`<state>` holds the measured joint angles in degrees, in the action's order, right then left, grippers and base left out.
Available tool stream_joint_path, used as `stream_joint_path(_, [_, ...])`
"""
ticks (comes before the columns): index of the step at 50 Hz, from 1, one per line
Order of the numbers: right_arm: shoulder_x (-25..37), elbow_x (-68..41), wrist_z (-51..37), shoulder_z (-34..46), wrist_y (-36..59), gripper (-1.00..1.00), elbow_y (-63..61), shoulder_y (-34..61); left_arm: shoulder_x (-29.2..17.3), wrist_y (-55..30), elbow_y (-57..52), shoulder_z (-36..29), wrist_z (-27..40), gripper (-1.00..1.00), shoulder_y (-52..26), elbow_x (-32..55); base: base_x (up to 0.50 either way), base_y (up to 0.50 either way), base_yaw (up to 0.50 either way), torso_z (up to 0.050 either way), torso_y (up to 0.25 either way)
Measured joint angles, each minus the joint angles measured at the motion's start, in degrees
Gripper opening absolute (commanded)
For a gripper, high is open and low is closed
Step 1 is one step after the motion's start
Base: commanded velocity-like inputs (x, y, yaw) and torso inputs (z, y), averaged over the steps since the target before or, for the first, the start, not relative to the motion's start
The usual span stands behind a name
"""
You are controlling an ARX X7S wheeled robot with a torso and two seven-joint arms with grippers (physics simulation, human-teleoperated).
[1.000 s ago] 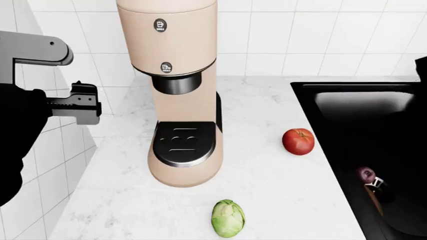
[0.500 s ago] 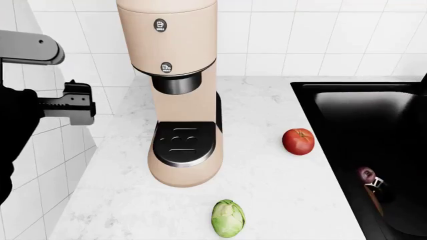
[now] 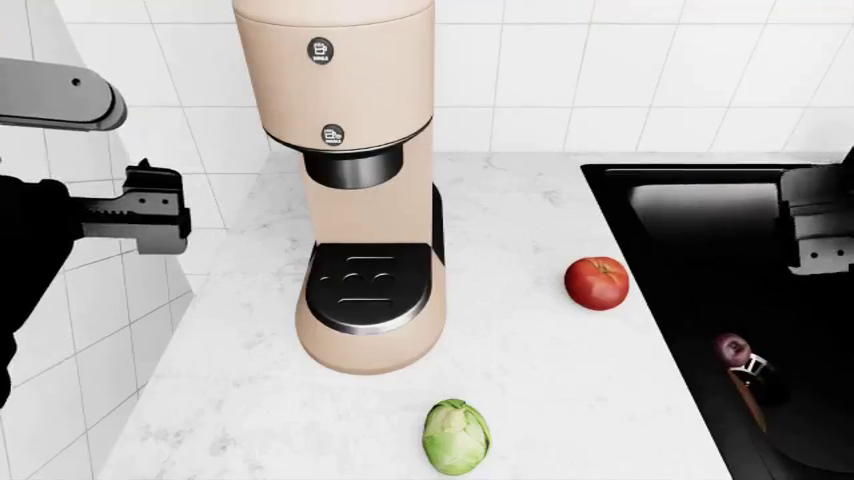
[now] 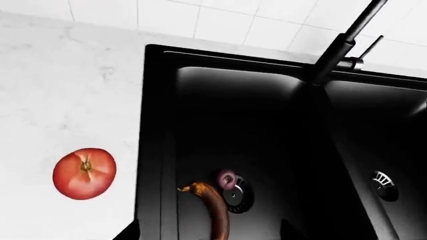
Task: There is a mixed pile of frozen fruits and vegetables on the counter. Locate all the frozen vegetables and place the items in a bowl on the counter. Take all the frozen fruits and defrost them in a running sink.
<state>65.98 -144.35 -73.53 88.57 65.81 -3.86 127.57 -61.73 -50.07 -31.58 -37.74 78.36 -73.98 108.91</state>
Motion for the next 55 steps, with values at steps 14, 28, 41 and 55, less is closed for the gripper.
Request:
stream_joint_path(14, [-5.6, 0.6, 7.2, -4.2, -6.0, 1.0, -5.2, -3.9, 0.0, -0.1, -0.7, -0.3, 0.8, 1.0, -0.7, 1.1, 0.0, 0.0, 0.0, 0.0, 0.0])
stream_joint_path(28, [-12.5, 2.8, 11.5, -5.4, -9.4, 1.0, -2.8, -7.3, -0.4, 0.5, -0.9, -0.4, 0.5, 1.0, -0.2, 0.8, 0.0, 0.0, 0.0, 0.0, 0.0])
stream_joint_path(41, [-16.8, 6.6, 13.7, -4.6, -11.6, 1.0, 0.7, -11.2, -0.3, 0.9, -0.9, -0.6, 0.2, 1.0, 0.3, 0.2, 0.0, 0.0, 0.0, 0.0, 0.0])
stream_joint_path(55, [-19.9, 10.2, 15.8, -3.1, -12.3, 1.0, 3.7, -15.1, -0.8, 1.6, -1.2, -0.7, -0.2, 1.0, 1.1, -0.4, 0.0, 0.0, 0.0, 0.0, 0.0])
